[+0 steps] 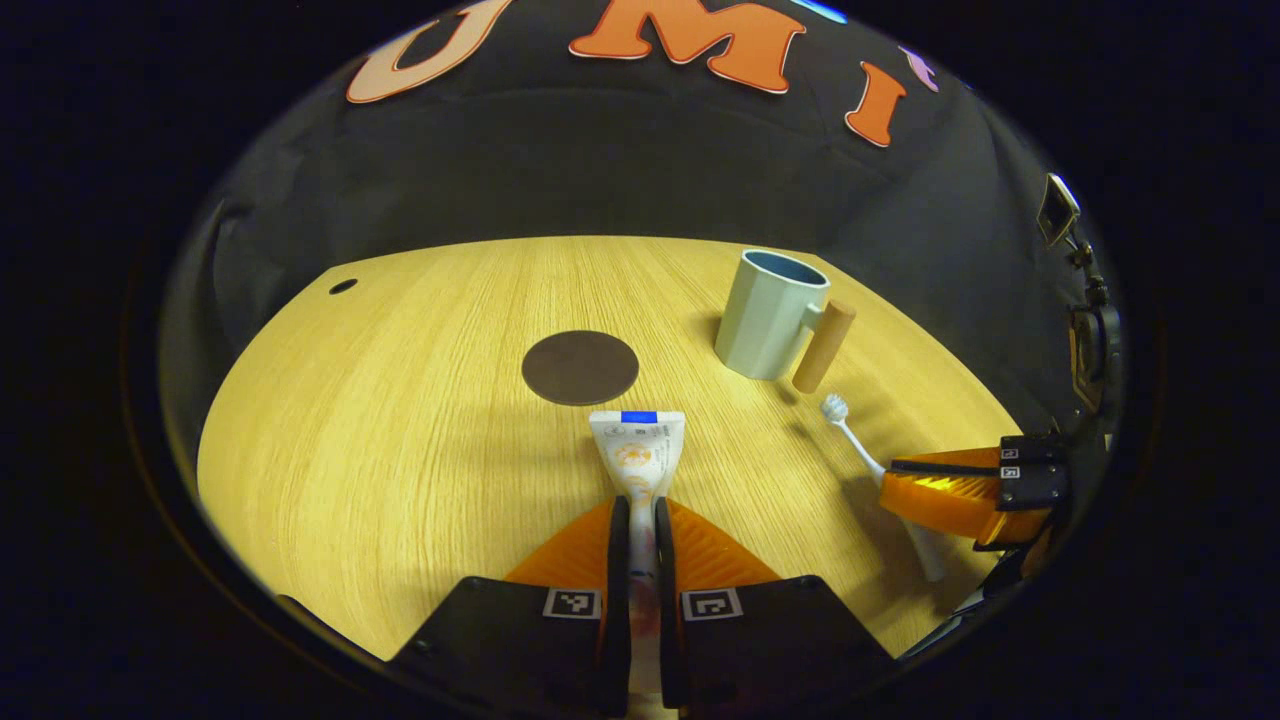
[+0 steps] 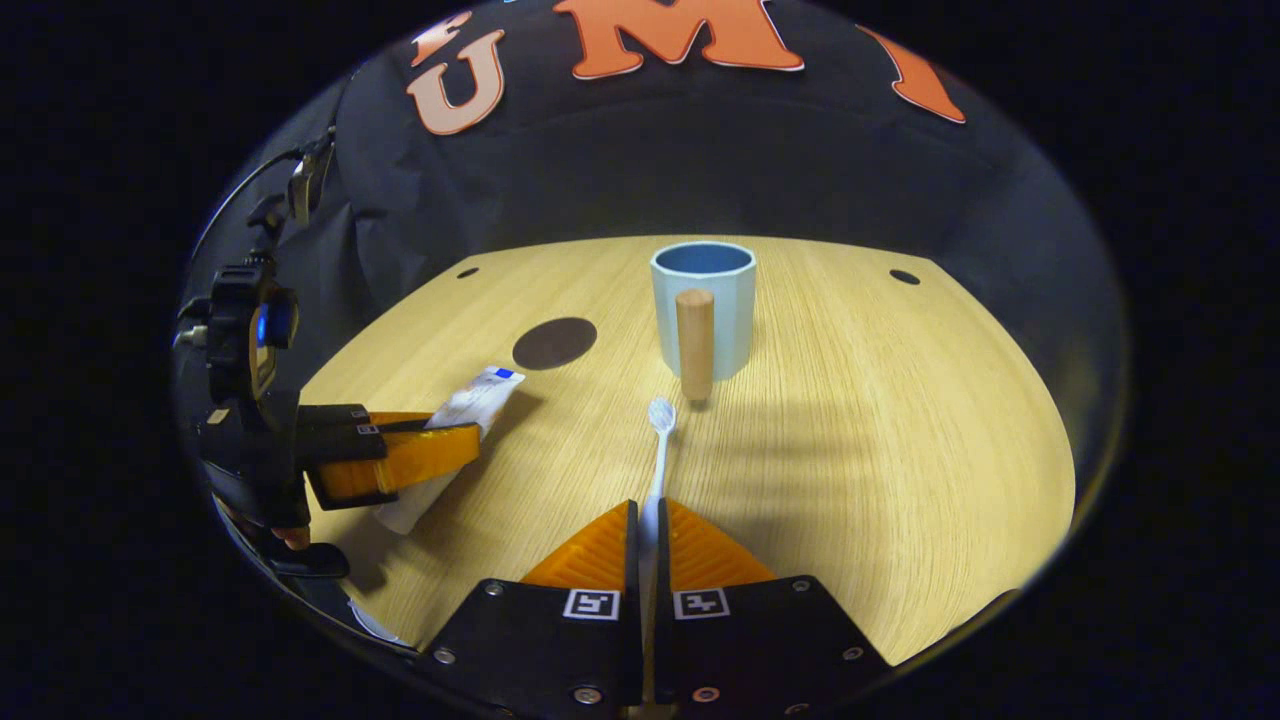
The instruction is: Put the toothbrush and toothpaste on the desktop into the cup, then pick up the cup and place it on the coaster on the desktop.
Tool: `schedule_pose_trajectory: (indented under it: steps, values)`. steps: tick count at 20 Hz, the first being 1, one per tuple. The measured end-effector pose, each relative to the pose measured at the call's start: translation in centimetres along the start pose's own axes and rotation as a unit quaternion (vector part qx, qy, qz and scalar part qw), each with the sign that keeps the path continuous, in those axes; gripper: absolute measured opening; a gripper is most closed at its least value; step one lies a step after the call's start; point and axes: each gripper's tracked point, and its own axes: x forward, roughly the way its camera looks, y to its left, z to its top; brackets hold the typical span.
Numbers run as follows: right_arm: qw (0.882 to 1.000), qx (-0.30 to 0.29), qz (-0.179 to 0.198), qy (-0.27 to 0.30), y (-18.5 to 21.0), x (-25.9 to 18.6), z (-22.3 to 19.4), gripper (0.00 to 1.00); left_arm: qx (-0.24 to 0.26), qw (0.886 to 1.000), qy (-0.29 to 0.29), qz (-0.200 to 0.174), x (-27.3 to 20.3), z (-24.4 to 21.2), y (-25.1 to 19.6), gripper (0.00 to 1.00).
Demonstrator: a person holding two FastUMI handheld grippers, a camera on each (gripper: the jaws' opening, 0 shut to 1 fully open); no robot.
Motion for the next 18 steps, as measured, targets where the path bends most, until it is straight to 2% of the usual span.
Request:
schedule_pose_trajectory:
  steps: [4,8,18]
  values:
    - [0.999,-0.013,0.007,-0.044,0.1,-0.8,2.8,0.05,0.000,0.999,-0.032,0.004,-1.7,2.1,0.4,0.16]
    - [0.993,-0.021,0.009,-0.114,0.7,-1.7,7.0,0.05,0.005,0.998,-0.054,0.019,-2.6,3.3,1.2,0.15]
    - [0.975,-0.033,0.058,-0.212,3.2,-2.6,15.2,0.05,-0.006,0.994,-0.095,0.051,-3.5,4.3,3.1,0.15]
